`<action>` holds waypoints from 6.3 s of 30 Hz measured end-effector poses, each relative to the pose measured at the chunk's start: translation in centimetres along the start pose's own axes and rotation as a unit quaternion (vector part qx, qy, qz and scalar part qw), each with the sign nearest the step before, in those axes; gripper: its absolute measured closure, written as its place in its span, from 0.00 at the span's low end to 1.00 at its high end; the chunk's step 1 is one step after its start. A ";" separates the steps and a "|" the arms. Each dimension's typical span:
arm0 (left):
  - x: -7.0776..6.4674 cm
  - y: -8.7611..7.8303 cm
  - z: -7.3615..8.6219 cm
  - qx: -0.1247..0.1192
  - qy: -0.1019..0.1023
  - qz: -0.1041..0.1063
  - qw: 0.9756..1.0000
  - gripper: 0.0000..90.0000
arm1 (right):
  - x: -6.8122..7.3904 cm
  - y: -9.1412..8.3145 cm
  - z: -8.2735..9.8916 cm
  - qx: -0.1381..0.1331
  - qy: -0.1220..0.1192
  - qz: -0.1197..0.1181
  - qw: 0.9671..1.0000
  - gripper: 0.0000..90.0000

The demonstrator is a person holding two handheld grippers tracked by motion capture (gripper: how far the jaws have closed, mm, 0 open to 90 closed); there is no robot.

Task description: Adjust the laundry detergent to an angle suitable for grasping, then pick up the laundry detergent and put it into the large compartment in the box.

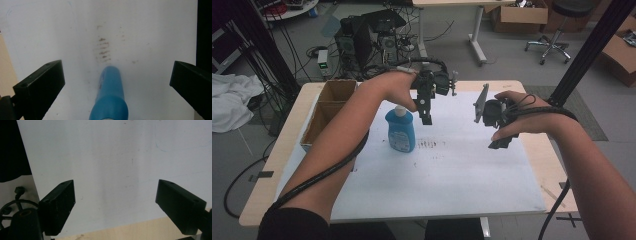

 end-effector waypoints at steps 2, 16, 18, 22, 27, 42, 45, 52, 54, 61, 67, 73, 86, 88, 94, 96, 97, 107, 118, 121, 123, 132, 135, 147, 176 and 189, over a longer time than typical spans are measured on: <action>0.1 -0.1 0.0 -0.001 -0.001 0.001 1.000 0.00 | 0.0 0.1 0.0 0.001 0.001 -0.001 1.000 0.18; 0.1 -0.3 -0.2 -0.010 -0.003 0.001 1.000 0.00 | 0.0 0.5 0.3 -0.003 0.000 -0.002 1.000 0.18; 0.1 -0.1 -0.2 -0.005 -0.002 0.001 1.000 0.00 | -0.1 0.5 0.3 -0.004 0.001 -0.002 1.000 0.18; 0.3 -0.4 -0.2 -0.006 0.001 -0.003 1.000 0.00 | -0.3 0.4 0.3 -0.004 0.004 0.000 1.000 0.18; 0.2 -0.7 -0.2 -0.009 0.004 -0.005 1.000 0.00 | -0.4 0.4 0.3 -0.002 0.005 0.001 1.000 0.18; 0.1 -0.8 0.1 -0.007 0.006 -0.003 1.000 0.00 | -0.3 0.5 0.3 -0.002 0.006 -0.005 1.000 0.18; 0.0 -0.9 0.6 -0.013 0.011 -0.004 1.000 0.00 | -0.5 0.6 0.3 -0.002 0.008 -0.003 1.000 0.18; 0.0 -1.1 2.2 -0.019 0.015 -0.008 1.000 0.00 | -0.4 0.7 -0.1 -0.004 0.014 -0.003 1.000 0.18; 0.0 -1.2 2.8 -0.021 0.017 -0.009 1.000 0.00 | -0.3 0.8 -0.2 -0.005 0.015 -0.002 1.000 0.18; -0.4 -2.3 4.7 -0.032 0.030 -0.015 0.999 0.00 | -0.3 1.2 -0.4 0.001 0.023 -0.001 1.000 0.18; -0.7 -3.0 6.6 -0.032 0.038 -0.025 0.998 0.00 | -0.2 1.2 -0.8 -0.002 0.032 0.000 0.999 0.18; -0.7 -2.9 7.8 -0.034 0.033 -0.025 0.999 0.00 | -0.1 0.8 -1.0 0.002 0.028 0.005 1.000 0.18; -0.9 -1.8 9.6 -0.026 0.040 -0.030 0.998 0.00 | 0.3 0.7 -0.8 -0.004 0.036 0.008 0.999 0.18; -1.0 -1.7 9.6 -0.023 0.042 -0.030 0.998 0.00 | 0.4 0.9 -0.8 -0.005 0.037 0.007 0.999 0.18; -0.7 -0.9 9.8 -0.025 0.052 -0.025 0.998 0.00 | 0.5 1.3 -0.7 -0.005 0.040 0.006 0.999 0.18; -0.7 -0.5 9.8 -0.025 0.054 -0.022 0.998 0.00 | 0.5 1.3 -0.6 -0.004 0.040 0.006 0.999 0.18; -0.6 -0.3 9.7 -0.025 0.057 -0.020 0.998 0.00 | 0.6 1.4 -0.6 -0.005 0.041 0.006 0.999 0.18; -0.2 1.2 9.6 -0.015 0.066 -0.017 0.998 0.00 | 0.5 1.9 -1.0 -0.005 0.039 0.003 0.999 0.18; 0.5 3.6 10.0 -0.014 0.063 -0.005 0.998 0.00 | 0.6 2.2 -1.2 -0.002 0.035 0.000 0.999 0.18; 0.6 4.3 9.9 -0.015 0.064 -0.002 0.998 0.00 | 0.6 2.4 -1.2 -0.004 0.035 -0.002 0.999 0.18; 0.6 4.5 9.8 -0.018 0.066 -0.004 0.998 0.00 | 0.6 2.5 -1.2 -0.003 0.037 -0.002 0.999 0.18; 0.6 5.3 9.3 -0.010 0.082 -0.006 0.997 0.00 | 0.6 2.8 -1.5 -0.004 0.035 -0.003 0.999 0.18; 0.5 5.6 9.2 -0.001 0.086 -0.008 0.996 0.00 | 0.7 2.8 -1.5 -0.004 0.034 -0.004 0.999 0.18; 0.6 7.0 8.7 0.007 0.103 -0.016 0.994 0.00 | 0.8 3.0 -1.4 -0.005 0.038 -0.004 0.999 0.18; 0.5 7.5 9.0 0.015 0.110 -0.024 0.994 0.19 | 0.8 3.2 -1.7 -0.005 0.036 -0.002 0.999 0.18; 0.5 7.5 9.0 0.022 0.110 -0.024 0.993 0.25 | 0.8 3.2 -1.7 -0.003 0.037 -0.003 0.999 0.18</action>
Point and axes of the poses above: each handheld gripper's, and its own axes: y roughly forward along the jaws, z roughly out of its underside, x roughly to its left, the point moved 3 cm from there along y, roughly forward along the jaws, and after that the axes turned 5 degrees about x, right-handed, at the moved point
